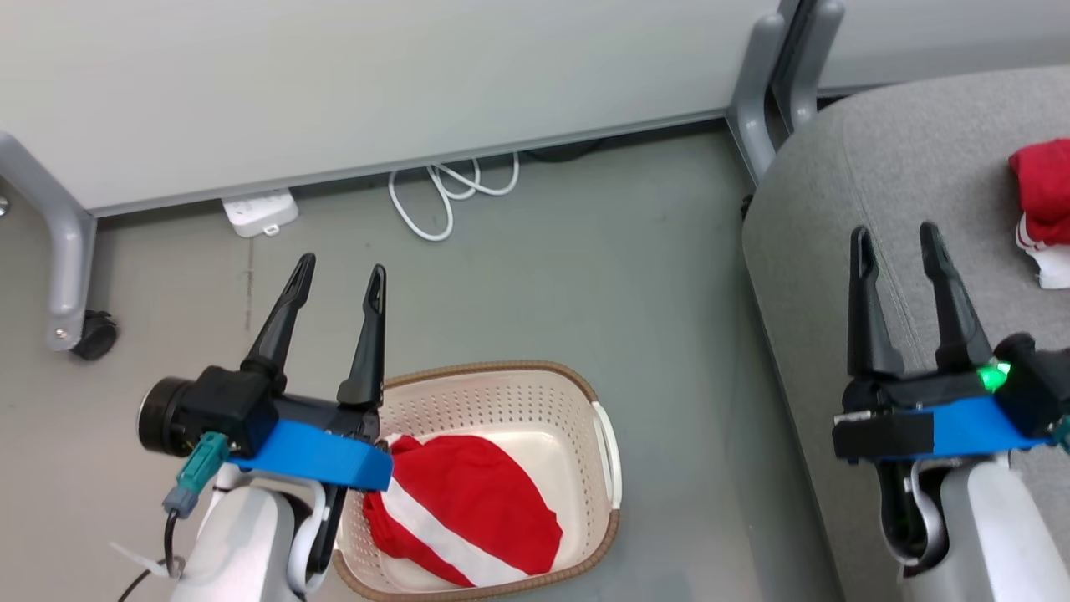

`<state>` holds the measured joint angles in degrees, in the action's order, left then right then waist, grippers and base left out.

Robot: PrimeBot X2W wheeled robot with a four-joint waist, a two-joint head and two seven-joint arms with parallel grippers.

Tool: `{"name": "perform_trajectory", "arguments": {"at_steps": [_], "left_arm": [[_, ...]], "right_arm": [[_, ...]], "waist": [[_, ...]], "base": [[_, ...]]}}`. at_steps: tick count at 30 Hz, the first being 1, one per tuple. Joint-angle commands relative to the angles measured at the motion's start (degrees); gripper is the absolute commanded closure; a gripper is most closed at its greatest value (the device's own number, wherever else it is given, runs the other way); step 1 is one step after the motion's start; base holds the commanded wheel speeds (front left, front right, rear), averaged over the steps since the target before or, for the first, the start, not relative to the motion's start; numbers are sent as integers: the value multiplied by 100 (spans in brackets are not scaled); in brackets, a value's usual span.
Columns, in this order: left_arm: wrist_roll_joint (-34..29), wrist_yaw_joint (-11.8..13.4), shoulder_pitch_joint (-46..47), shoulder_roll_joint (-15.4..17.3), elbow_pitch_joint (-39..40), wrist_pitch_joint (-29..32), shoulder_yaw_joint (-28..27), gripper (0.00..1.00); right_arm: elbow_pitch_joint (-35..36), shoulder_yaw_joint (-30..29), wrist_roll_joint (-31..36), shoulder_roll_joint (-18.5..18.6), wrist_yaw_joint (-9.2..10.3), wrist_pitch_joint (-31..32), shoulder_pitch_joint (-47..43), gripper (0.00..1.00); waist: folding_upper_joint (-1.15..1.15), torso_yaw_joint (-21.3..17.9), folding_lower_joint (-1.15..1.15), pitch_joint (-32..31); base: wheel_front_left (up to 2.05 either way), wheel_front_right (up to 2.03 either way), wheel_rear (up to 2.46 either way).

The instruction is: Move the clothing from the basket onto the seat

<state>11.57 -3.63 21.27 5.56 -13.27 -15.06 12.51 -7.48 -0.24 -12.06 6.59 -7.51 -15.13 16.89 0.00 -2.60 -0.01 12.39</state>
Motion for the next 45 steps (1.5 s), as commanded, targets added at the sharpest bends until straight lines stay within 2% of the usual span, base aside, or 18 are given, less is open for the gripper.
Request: {"name": "perform_trajectory", "arguments": {"at_steps": [1, 21, 45], "left_arm": [[-38, -24, -154, -25, 28, -17, -79, 0], [-302, -257, -1313, -221, 88, -17, -826, 0], [-324, -337, -1439, -260, -40, -17, -890, 0]], "right_arm": [[-18, -18, -29, -50, 4, -4, -185, 0], [-226, -137, -75, -331, 4, -3, -1202, 0], [-322, -62, 29, -378, 4, -4, -1299, 0]], "waist": [[0, 152, 1, -190], [0, 314, 1, -821], [0, 374, 1, -953]], "base": [[0, 0, 0], [0, 0, 0], [0, 0, 0]]}}
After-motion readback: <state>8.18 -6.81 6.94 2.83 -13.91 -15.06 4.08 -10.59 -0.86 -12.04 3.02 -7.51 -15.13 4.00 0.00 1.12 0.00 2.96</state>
